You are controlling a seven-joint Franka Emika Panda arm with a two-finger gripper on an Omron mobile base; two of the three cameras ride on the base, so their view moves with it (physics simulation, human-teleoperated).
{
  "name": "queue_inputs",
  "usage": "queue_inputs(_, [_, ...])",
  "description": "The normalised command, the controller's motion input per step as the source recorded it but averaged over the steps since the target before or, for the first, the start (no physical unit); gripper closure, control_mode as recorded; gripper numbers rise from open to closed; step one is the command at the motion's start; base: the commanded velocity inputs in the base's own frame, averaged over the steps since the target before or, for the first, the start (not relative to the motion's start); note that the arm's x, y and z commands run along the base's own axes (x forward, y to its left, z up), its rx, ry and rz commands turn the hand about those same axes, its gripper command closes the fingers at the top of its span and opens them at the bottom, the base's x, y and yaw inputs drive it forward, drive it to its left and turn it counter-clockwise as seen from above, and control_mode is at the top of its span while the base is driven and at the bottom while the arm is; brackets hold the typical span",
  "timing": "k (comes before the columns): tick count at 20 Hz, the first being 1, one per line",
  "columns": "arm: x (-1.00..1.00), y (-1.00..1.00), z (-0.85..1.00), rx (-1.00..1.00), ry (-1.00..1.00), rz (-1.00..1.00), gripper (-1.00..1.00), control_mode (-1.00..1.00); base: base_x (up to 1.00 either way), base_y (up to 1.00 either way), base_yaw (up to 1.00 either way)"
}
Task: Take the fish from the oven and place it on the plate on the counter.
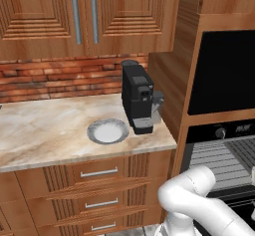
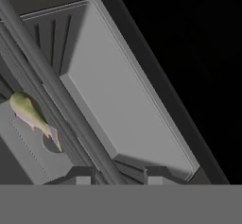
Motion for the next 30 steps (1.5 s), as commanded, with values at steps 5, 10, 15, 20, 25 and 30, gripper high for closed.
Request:
queue_inputs(5, [-0.12,0.0,0.09,0.0,-0.01,0.0,-1.0,-1.0,0.0,0.0,0.0])
queue_inputs(10, [-0.34,0.0,0.13,-0.03,0.0,0.0,-1.0,-1.0,0.0,0.0,0.0])
queue_inputs(15, [-0.56,0.0,0.53,-0.01,-0.01,0.0,-1.0,-1.0,0.0,0.0,0.0])
queue_inputs(20, [-0.55,-0.02,0.87,0.0,-0.04,0.0,-1.0,-1.0,0.0,0.0,0.0])
queue_inputs(25, [-0.6,-0.08,0.99,0.0,-0.09,0.0,-1.0,-1.0,0.0,0.0,0.0])
queue_inputs(30, [-0.51,-0.04,1.0,-0.01,-0.06,0.01,-1.0,-1.0,0.0,0.0,0.0])
